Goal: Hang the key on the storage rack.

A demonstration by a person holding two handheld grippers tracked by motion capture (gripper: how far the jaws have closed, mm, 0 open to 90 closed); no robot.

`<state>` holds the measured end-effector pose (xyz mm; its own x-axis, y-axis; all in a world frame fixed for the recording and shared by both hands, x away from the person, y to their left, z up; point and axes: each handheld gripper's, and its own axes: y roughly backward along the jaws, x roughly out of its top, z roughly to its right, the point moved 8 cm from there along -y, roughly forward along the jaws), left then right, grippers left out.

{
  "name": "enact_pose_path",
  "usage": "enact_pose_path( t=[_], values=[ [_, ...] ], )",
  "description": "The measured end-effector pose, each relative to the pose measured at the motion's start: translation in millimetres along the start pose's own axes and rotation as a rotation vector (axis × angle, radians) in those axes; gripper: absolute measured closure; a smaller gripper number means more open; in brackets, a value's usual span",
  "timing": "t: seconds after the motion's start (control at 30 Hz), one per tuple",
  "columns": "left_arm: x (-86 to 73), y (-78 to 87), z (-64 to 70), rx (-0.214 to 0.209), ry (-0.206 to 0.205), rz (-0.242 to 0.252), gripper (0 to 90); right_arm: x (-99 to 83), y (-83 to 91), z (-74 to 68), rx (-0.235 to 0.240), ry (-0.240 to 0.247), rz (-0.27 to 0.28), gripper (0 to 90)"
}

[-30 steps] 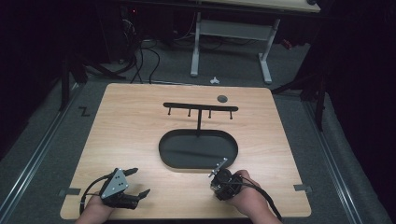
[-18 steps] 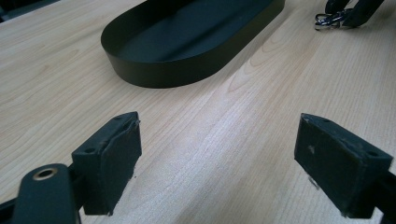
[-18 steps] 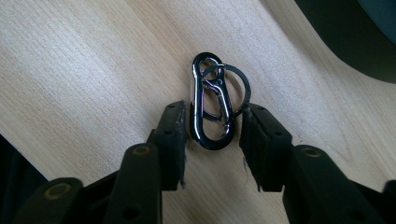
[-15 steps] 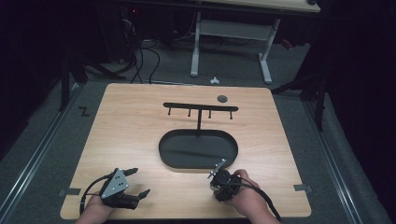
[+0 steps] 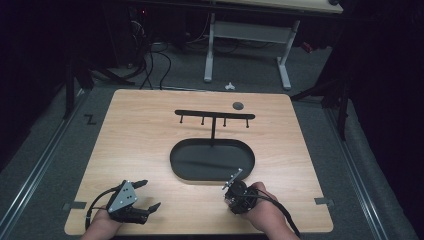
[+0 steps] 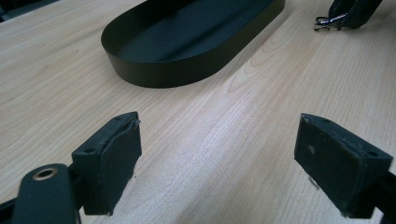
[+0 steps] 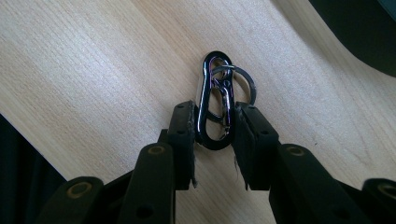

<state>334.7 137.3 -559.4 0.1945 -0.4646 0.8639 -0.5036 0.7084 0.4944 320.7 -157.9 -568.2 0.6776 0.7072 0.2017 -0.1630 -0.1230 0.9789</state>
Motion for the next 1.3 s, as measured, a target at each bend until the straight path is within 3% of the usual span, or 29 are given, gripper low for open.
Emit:
enact_pose_path(
  t=[0.4, 0.93, 1.3],
  values=[
    [0.0, 0.0, 0.2, -0.002, -0.001, -0.001, 15.3, 3.5, 4.0, -0.7, 0.018, -0.016, 0.005, 69.7],
    [-0.1, -0.1, 0.4, -0.003, -0.001, -0.002, 15.3, 1.3, 3.3, 6.1, 0.0, -0.048, 0.008, 70.3],
    [-0.1, -0.1, 0.5, -0.003, -0.002, -0.002, 15.3, -0.1, 2.2, 5.3, -0.047, -0.005, -0.015, 70.5]
  ],
)
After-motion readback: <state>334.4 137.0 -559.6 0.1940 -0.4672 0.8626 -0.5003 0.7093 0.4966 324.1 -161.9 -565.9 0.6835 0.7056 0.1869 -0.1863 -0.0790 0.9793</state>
